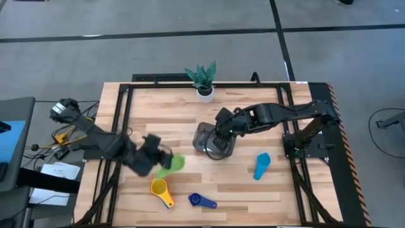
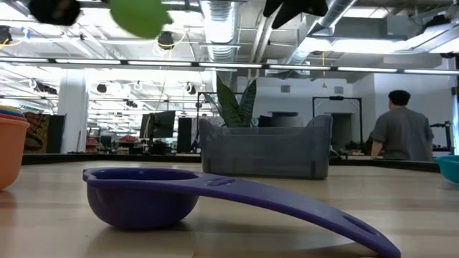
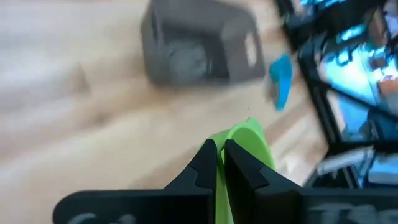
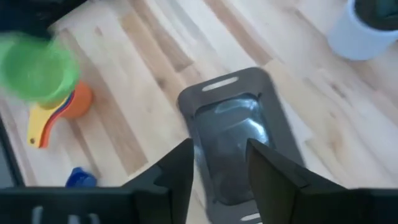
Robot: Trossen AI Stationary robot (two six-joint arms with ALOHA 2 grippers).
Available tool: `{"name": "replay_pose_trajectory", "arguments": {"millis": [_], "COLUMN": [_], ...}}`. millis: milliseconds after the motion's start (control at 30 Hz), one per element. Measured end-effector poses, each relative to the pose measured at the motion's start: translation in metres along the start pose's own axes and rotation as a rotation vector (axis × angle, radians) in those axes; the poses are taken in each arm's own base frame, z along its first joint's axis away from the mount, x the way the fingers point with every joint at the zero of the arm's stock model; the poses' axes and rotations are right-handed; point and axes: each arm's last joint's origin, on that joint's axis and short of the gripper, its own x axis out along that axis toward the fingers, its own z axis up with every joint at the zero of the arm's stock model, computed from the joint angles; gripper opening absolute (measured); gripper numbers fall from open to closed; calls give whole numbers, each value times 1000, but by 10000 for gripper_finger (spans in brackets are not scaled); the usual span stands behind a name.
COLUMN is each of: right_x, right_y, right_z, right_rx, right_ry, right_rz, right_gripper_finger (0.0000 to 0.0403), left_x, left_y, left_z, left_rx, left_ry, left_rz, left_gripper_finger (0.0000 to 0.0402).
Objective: Nest measuring cups in basket
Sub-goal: Stack the green measuring cup on top of the yellow measuring cup
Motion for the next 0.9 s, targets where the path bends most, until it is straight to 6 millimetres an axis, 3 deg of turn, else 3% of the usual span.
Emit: {"name": "replay_pose_trajectory", "arguments": {"millis": [233,500,900], "right_x": [6,12,9], "right_y": [-3,0,6], "right_z": [3,2,-3], "right_rx": [-28,-30,-12], "right_ry": [6,22,27], "right_rz": [-12,-8,10], "right_gripper_finger": [182,171,183], "left_x": [-22,-6,5], "left_y": [23,35,41], "left_z": [-50,-94,-105], "left_rx": [-11,-39,-3], "left_ry": [151,241,250], "left_rz": [134,282,346], "left_gripper_finger": [0,0,10]}}
